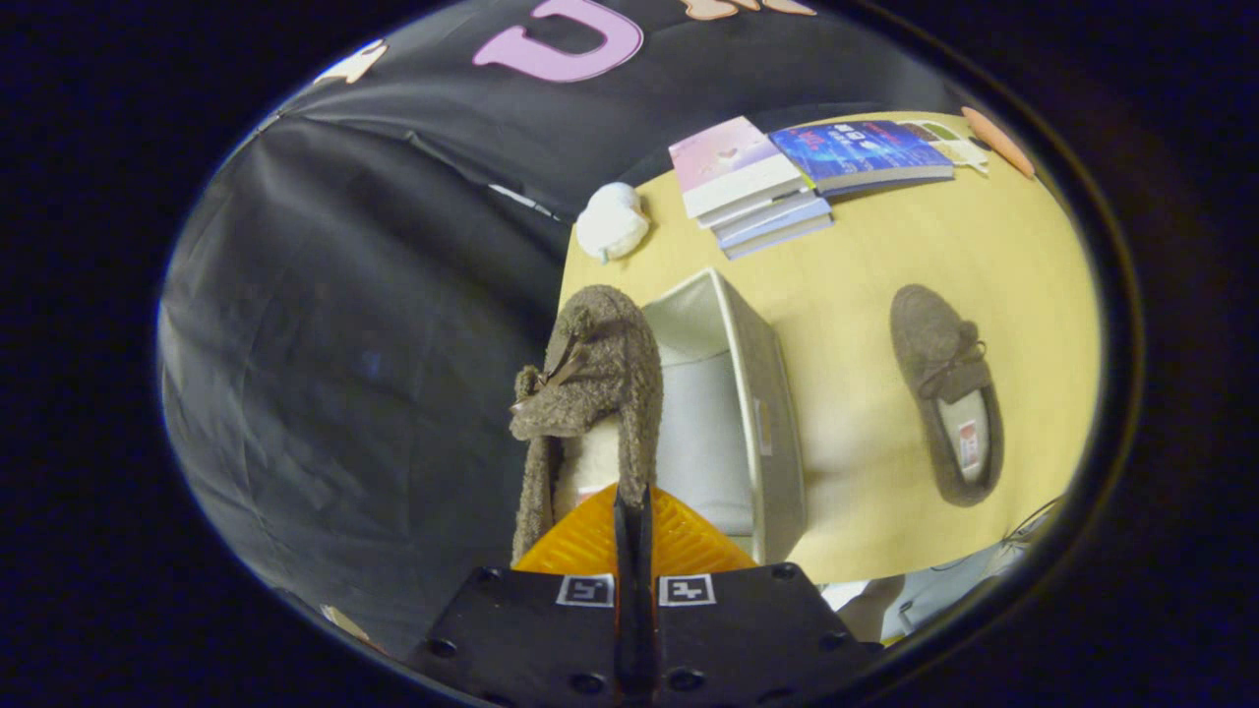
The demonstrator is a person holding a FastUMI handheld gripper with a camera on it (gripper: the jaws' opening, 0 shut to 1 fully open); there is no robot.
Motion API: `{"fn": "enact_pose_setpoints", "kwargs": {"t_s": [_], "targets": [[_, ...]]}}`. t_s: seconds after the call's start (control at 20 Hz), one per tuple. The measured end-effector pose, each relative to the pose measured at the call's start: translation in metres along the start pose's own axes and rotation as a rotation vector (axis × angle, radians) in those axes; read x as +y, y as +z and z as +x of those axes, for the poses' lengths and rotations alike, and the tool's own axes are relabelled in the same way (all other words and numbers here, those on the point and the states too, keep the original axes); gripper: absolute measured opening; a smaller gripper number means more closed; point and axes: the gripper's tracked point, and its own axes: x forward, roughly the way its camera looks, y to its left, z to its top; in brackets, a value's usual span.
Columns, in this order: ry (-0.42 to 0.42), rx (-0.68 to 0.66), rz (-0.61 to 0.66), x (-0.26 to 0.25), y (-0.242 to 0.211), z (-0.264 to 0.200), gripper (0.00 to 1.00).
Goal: Open the storage box then place both shoes into the box .Put the left shoe in first, then the right shoe, with the right side of both shoes facing outward in a uniform manner.
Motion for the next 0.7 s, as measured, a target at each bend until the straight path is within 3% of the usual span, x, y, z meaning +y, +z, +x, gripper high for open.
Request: {"fn": "enact_pose_setpoints", "kwargs": {"t_s": [0.4,0.7], "targets": [[-0.052,0.077,0.029,0.007,-0.027,0.057,0.03],[-0.151,0.113,0.014,-0.005,-0.039,0.098,0.03]]}}
